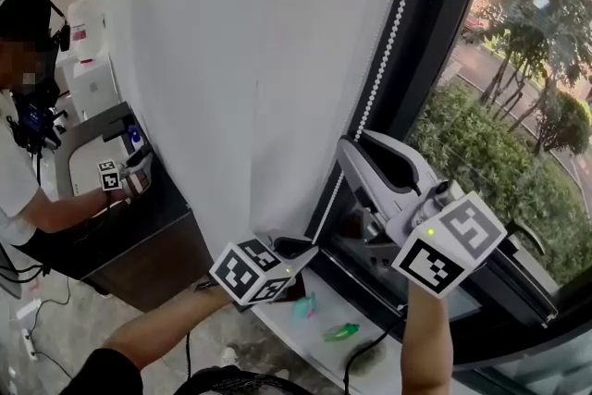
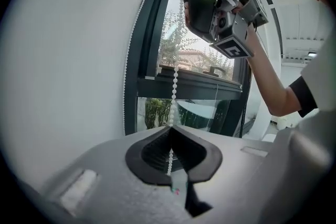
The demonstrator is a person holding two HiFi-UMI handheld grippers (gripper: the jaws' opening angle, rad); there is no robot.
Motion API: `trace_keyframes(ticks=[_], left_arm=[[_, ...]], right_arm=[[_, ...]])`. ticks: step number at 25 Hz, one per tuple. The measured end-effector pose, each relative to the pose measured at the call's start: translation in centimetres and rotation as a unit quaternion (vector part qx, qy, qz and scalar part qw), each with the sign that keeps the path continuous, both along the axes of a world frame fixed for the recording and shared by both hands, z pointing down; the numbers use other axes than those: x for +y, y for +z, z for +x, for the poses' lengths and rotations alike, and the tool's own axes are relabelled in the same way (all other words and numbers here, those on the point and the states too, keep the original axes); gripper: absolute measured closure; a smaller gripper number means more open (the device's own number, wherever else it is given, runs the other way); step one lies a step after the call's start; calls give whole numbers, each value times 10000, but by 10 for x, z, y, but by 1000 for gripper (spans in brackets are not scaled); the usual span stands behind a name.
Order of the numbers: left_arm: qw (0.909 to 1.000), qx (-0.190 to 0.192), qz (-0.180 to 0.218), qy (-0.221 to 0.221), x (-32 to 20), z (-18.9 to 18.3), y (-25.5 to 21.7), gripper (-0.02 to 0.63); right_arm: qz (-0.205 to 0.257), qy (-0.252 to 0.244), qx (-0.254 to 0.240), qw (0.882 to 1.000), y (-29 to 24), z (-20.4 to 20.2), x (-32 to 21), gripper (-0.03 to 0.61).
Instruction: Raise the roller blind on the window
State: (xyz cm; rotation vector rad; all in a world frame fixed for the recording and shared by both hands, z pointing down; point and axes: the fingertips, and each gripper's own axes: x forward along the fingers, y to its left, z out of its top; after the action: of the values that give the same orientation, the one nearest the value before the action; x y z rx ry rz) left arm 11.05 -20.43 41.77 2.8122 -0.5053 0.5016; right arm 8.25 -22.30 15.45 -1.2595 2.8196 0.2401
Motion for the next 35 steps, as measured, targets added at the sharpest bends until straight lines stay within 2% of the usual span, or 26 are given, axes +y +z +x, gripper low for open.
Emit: trace_keyframes(ticks=[1,5,7,8,10,13,16,20,24,29,30,33,35], left_arm=[[10000,-18,6,3,0,0,0,601],[9997,83,-176,132,5,-5,-2,601],[9996,211,-100,172,12,-9,-13,600],[9992,367,-14,175,16,-10,-24,598],[9959,869,173,158,23,-13,-59,546],[9838,1699,576,-52,22,-25,-123,543],[9724,2105,951,-319,15,-38,-173,543],[9677,2169,1190,-477,5,-37,-204,543],[9646,2183,1389,-503,-4,-24,-218,543],[9646,2117,1516,-423,-8,-9,-228,546],[9650,2112,1512,-362,-7,-6,-229,604],[9634,2151,1562,-344,-7,-3,-229,606],[9617,2210,1567,-414,-11,-6,-226,606]], right_arm=[[1,15,-1,10000,1,1,-1,545],[-27,-48,-347,9994,1,9,-2,565],[61,79,-525,9986,3,20,-4,571],[66,64,-603,9981,5,23,-3,571],[-17,-72,-585,9983,13,22,1,571],[-320,-71,-287,9991,50,16,-1,571],[-762,-58,-156,9970,99,15,-1,571],[-1042,-101,155,9944,151,6,11,571],[-1129,-72,409,9927,175,3,19,571],[-1240,-39,482,9911,181,6,23,571],[-1259,-5,517,9907,181,8,22,571],[-1342,93,719,9883,181,17,23,568],[-1339,17,498,9897,170,23,29,565]])
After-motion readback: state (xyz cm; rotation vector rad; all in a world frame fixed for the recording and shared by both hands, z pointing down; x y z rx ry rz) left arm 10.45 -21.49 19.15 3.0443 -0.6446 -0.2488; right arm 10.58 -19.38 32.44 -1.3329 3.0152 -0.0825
